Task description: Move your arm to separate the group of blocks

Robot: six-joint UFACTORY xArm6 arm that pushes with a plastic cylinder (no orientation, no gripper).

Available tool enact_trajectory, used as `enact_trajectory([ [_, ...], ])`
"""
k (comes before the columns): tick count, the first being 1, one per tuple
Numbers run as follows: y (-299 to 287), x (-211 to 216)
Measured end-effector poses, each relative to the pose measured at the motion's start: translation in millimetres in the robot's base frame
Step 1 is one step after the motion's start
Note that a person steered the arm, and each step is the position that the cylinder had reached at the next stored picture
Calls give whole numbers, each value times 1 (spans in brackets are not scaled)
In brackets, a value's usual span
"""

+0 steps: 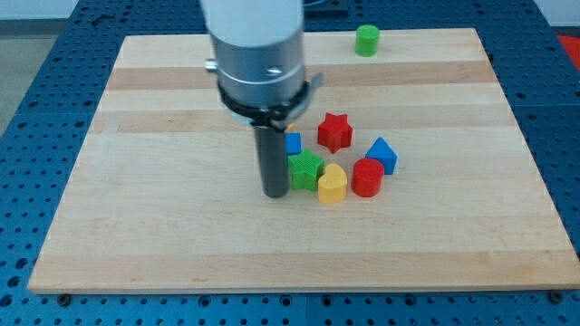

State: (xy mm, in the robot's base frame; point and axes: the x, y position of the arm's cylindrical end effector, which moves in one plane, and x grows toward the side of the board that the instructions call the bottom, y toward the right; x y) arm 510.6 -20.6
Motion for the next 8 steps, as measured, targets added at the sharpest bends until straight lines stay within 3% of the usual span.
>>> enact_trajectory([
  [3, 26, -26],
  [7, 27, -104],
  [8, 33, -65],
])
